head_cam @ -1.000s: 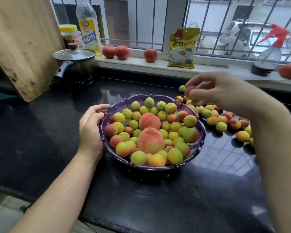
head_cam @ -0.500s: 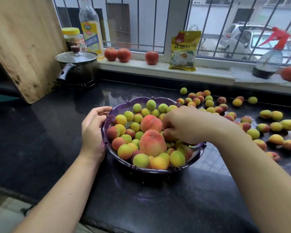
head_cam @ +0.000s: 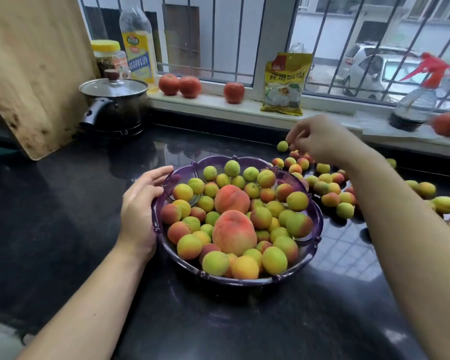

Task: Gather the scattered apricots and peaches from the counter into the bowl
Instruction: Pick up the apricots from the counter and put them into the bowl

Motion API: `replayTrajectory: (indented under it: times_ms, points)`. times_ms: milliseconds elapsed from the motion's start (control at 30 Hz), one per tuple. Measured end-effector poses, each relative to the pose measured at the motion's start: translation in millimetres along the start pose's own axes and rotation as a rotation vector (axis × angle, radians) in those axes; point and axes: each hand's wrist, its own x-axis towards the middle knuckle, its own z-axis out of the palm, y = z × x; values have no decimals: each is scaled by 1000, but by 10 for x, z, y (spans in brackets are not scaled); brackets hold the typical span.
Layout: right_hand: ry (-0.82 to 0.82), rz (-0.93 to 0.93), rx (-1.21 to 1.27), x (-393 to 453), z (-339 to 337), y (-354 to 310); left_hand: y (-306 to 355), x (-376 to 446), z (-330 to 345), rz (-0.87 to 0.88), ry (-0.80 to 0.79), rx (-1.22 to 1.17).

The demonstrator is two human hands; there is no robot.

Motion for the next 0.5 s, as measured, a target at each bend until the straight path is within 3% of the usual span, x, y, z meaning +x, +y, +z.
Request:
replayTrajectory:
  times_ms: [133, 267, 400, 500]
  points:
    - [-227, -48, -401, 628, 434, 341, -4, 9, -19, 14, 2, 7]
    - [-279, -124, -533, 790, 697, 413, -23, 20, -32, 7, 2, 15]
    - [-177, -164, -608, 728, 665, 329, -7, 23, -10, 8, -9, 5]
    - [79, -129, -205, 458, 364, 127, 2, 8, 0, 9, -11, -18]
